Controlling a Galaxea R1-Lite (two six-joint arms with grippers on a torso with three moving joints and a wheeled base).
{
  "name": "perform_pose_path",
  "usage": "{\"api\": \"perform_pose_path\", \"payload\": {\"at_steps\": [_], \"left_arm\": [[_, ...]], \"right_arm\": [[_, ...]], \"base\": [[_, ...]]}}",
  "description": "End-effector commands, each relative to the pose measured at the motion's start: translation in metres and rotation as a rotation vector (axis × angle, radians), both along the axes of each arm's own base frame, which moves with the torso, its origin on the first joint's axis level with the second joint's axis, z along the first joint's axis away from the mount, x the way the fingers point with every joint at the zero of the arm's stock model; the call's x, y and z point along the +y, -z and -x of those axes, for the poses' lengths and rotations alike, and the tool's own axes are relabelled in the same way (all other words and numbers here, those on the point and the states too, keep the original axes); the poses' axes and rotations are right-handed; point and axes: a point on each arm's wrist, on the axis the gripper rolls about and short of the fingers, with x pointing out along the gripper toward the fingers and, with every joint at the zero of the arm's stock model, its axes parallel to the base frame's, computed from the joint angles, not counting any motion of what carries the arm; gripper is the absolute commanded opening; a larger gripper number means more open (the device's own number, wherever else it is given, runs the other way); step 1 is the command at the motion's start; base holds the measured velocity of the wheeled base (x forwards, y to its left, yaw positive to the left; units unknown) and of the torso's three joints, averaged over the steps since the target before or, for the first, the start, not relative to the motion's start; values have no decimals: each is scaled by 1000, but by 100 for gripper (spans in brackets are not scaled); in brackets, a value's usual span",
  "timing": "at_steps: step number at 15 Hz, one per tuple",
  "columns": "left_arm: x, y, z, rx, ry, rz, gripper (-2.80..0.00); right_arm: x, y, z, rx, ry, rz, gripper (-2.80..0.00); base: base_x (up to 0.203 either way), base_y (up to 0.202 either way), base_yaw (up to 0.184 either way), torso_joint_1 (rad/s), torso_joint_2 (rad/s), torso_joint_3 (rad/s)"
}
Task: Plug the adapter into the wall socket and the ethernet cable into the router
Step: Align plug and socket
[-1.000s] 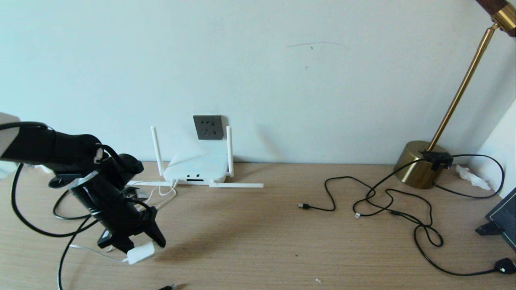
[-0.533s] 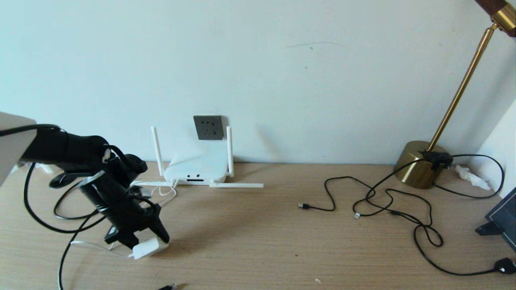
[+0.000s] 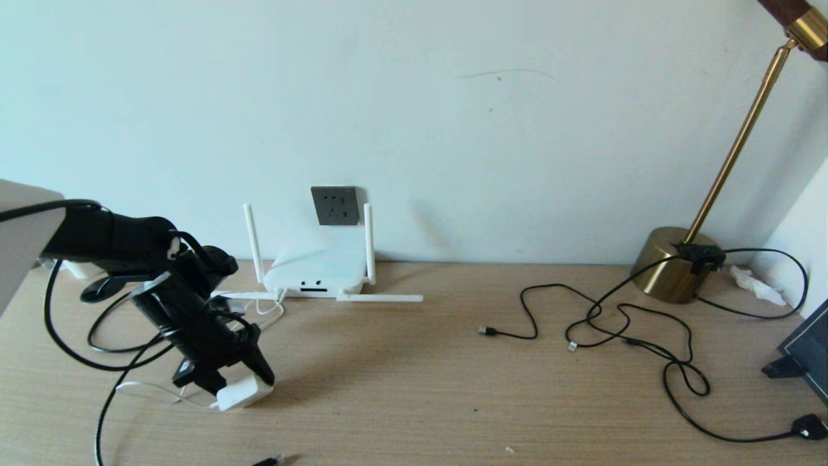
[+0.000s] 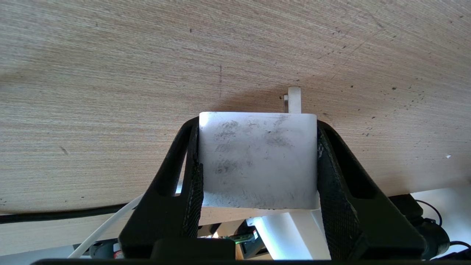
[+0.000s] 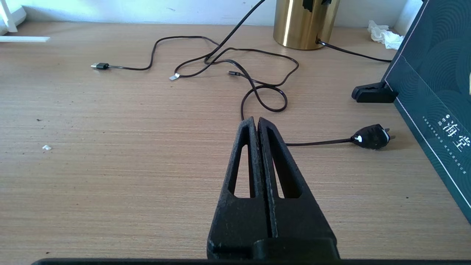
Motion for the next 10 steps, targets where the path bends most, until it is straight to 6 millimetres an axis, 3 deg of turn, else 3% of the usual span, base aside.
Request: {"api": "perform_pose_path", "payload": {"at_steps": [1, 10], "left_arm": [[0, 1, -1, 7, -2, 0, -280], [1, 1, -1, 4, -7, 1, -280]], "right_arm": [[0, 0, 0, 0, 0, 0, -280], [0, 0, 0, 0, 0, 0, -280]], "base": [[0, 0, 0, 0, 0, 0], [0, 0, 0, 0, 0, 0]]}}
